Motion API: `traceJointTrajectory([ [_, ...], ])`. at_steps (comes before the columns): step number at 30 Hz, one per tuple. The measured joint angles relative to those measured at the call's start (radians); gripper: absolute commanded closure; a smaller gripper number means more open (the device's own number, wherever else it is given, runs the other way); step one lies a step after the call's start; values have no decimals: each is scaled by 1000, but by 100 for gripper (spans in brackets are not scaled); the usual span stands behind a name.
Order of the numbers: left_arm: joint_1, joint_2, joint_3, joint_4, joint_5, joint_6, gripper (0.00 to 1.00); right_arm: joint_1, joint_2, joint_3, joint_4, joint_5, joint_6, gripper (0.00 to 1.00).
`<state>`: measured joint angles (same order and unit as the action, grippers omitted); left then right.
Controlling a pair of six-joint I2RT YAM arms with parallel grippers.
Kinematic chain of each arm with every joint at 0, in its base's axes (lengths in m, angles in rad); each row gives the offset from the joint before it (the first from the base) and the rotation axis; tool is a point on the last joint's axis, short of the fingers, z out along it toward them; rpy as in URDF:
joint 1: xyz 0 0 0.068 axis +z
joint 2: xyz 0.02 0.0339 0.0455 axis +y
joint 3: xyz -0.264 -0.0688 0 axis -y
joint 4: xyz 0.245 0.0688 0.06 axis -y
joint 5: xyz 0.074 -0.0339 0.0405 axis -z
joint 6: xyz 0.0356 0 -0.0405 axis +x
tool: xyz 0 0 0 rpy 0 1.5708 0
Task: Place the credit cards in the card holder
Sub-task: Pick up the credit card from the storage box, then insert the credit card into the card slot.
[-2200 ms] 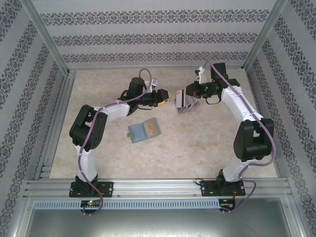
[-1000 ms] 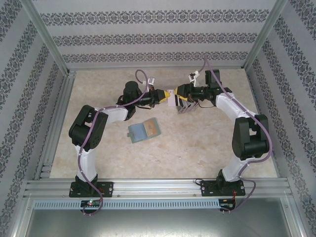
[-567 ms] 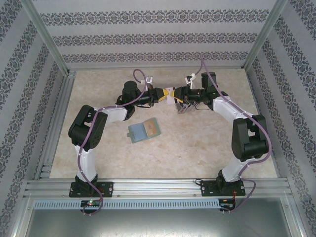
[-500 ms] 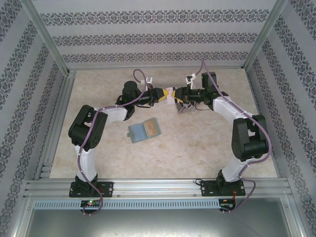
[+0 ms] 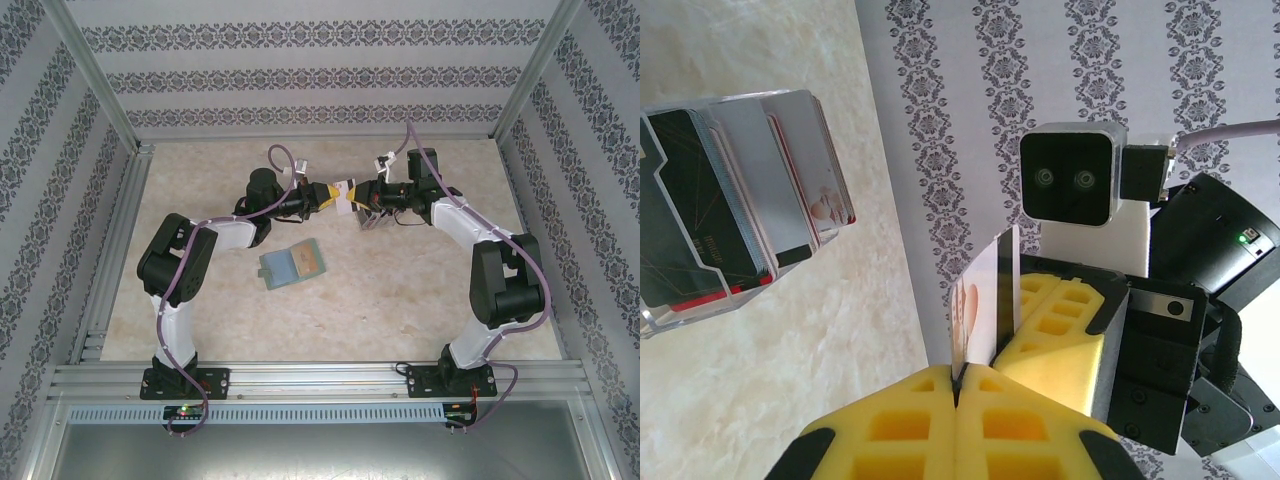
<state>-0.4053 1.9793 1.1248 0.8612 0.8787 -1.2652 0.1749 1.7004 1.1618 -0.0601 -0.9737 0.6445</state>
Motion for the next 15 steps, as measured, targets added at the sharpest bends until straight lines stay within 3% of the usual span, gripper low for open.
traceJointTrajectory([
  [1,0,0,0,-1,0,2,100,0,0,0,0,0,-1,100],
  [3,0,-6,0,-19,0,16,80,0,0,0,-3,3,-9,100],
  [6,9,-43,-18,-121,-17,76,73,16,-2,-7,-13,23,-32,100],
  [10,61,-160,-82,-347,-74,214,71,50,-2,-32,-37,72,-64,100],
  [15,93,-322,-148,-644,-191,404,72,164,16,-76,-40,131,-96,99],
])
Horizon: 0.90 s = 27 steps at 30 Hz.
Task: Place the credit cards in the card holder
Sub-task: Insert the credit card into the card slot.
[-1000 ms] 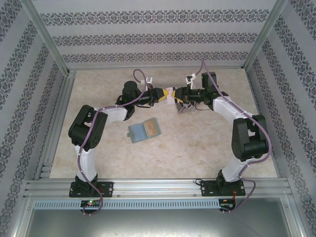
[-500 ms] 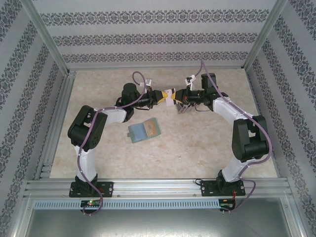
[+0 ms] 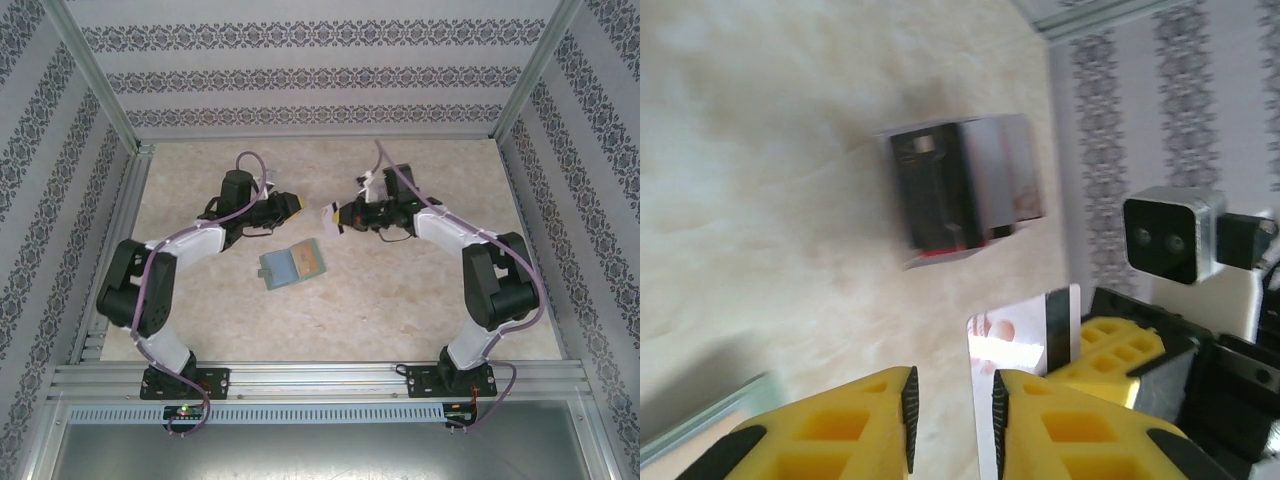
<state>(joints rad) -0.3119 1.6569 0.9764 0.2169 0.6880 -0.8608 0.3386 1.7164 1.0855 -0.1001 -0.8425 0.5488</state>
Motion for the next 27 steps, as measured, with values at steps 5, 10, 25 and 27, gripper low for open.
traceJointTrajectory([
  [5,0,-87,-80,-219,-111,132,78,137,71,-15,13,33,-6,98],
  [10,0,-93,-154,-347,-195,190,84,197,166,-15,39,42,-5,97],
  [25,0,-53,-241,-311,-269,210,97,209,266,19,98,41,22,97],
  [27,0,-53,-248,-290,-266,209,97,209,272,19,102,40,25,97],
])
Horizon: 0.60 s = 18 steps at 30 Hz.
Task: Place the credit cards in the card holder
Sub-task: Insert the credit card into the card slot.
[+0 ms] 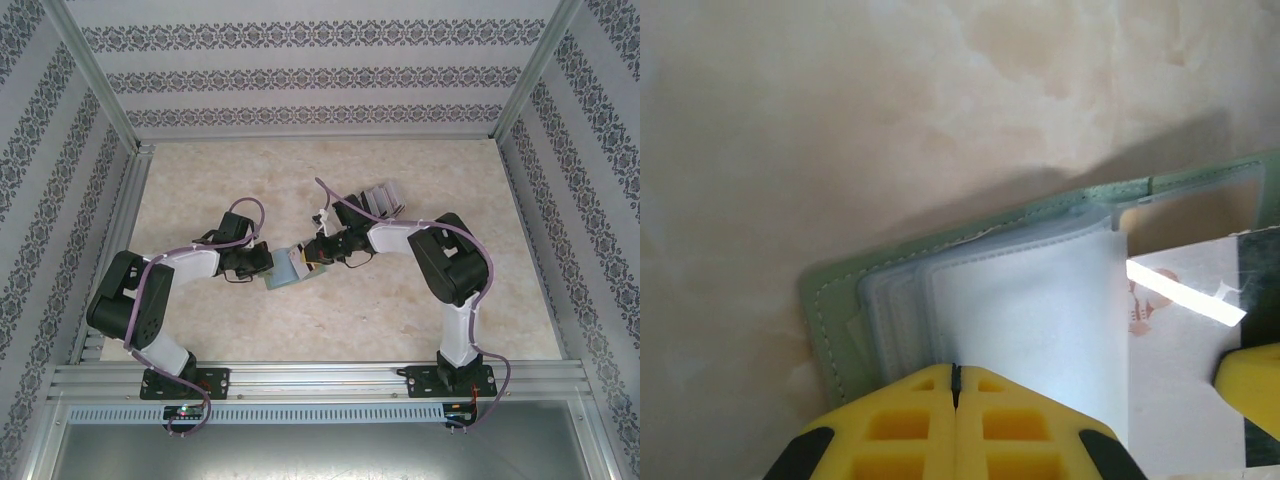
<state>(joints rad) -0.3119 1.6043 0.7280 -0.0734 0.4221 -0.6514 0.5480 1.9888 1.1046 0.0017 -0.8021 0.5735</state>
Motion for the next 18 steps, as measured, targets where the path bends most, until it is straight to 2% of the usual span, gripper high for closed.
traceJointTrajectory([
  [18,0,-29,-32,14,-9,-3,100,22,37,19,52,-28,39,97],
])
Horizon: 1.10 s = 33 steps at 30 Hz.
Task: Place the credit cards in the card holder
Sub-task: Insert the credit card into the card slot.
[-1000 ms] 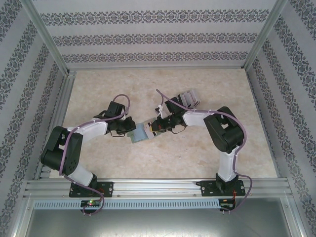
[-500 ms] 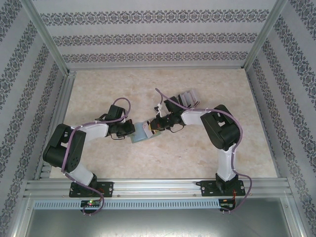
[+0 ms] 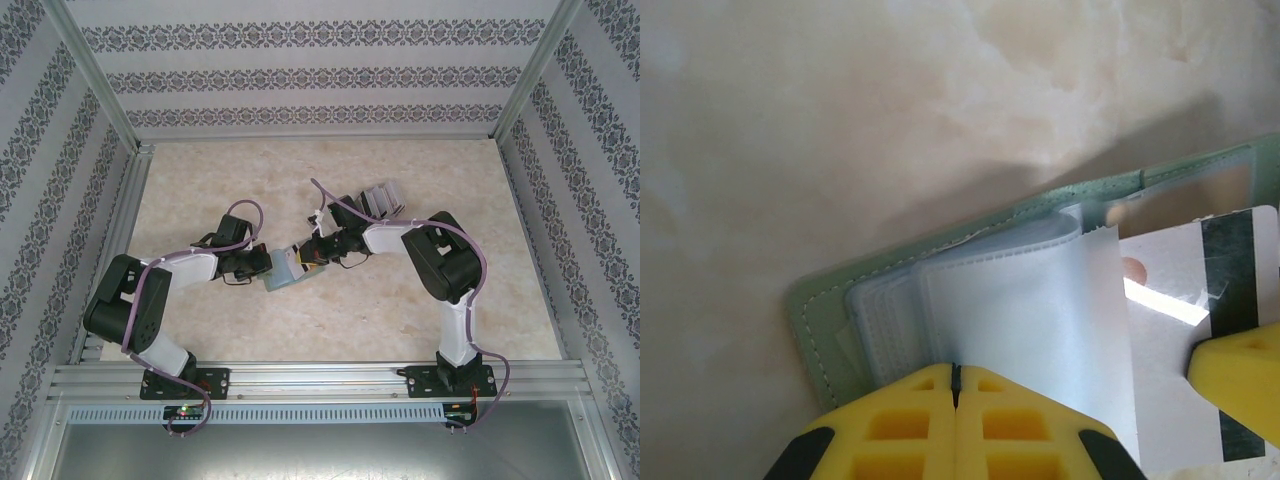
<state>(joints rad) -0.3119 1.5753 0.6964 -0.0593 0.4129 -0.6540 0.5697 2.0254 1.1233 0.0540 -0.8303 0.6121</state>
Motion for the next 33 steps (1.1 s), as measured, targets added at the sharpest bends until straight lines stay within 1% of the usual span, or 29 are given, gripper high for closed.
traceJointTrajectory([
  [22,0,-11,-13,1,-2,-1,100,29,-25,-6,15,-8,22,97],
  [33,0,-34,-32,0,-4,-1,100,45,53,43,60,-8,42,97],
])
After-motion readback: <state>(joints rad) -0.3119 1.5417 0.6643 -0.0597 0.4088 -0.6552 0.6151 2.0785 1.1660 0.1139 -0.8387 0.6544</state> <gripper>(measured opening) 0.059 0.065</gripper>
